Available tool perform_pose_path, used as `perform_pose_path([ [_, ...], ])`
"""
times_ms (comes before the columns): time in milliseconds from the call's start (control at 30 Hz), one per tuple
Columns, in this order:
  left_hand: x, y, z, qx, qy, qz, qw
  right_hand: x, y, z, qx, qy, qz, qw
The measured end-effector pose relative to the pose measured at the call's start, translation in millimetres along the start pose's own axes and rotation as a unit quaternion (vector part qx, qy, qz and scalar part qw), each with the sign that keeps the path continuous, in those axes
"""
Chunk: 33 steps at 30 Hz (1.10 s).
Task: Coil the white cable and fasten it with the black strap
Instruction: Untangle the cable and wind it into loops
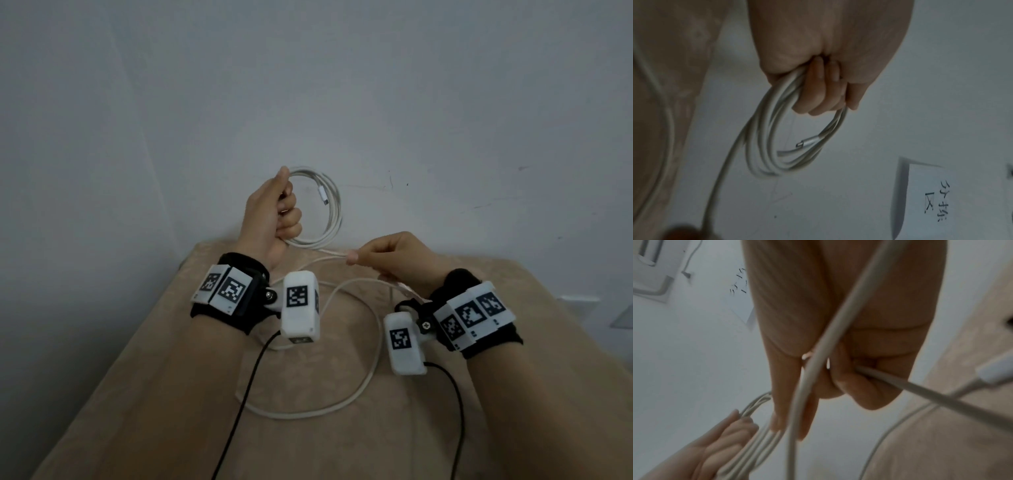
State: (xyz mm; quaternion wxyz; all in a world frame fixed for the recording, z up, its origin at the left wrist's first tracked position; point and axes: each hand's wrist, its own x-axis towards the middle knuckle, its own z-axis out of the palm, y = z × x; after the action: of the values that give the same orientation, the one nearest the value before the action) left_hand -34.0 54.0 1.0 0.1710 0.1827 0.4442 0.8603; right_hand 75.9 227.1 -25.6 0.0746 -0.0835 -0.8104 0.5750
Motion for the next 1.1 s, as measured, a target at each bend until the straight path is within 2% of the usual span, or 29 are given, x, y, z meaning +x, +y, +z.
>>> perform_pose_path([
  [100,-0.3,4.5,-5.4,0.039,-0.022,-0.027,0.999,-0.8,-0.3,-14.3,-0.002,0.022,-0.015,1.0],
  [200,0.2,11.0,-12.7,0.056,-0.039,-0.063,0.996,-2.6,0.6,-27.9,0.022,0.093,-0.018,0.995],
  [300,0.0,13.2,-16.3,0.073,-0.059,-0.092,0.991,-4.3,0.3,-40.7,0.124,0.142,-0.025,0.982],
  [400,-2.1,10.5,-12.9,0.09,-0.092,-0.119,0.984,-1.2,0.3,-44.9,0.259,0.168,-0.018,0.951],
  [500,-5.0,7.5,-6.9,0.13,-0.122,-0.125,0.976,4.4,2.0,-41.7,0.325,0.187,0.012,0.927],
  [800,-10.6,-1.8,4.2,0.21,-0.17,-0.148,0.951,6.3,-3.2,-34.4,0.363,0.225,0.002,0.904],
  [1100,-8.6,-5.9,5.0,0.211,-0.139,-0.165,0.953,2.0,-15.0,-27.8,0.371,0.181,-0.019,0.91],
])
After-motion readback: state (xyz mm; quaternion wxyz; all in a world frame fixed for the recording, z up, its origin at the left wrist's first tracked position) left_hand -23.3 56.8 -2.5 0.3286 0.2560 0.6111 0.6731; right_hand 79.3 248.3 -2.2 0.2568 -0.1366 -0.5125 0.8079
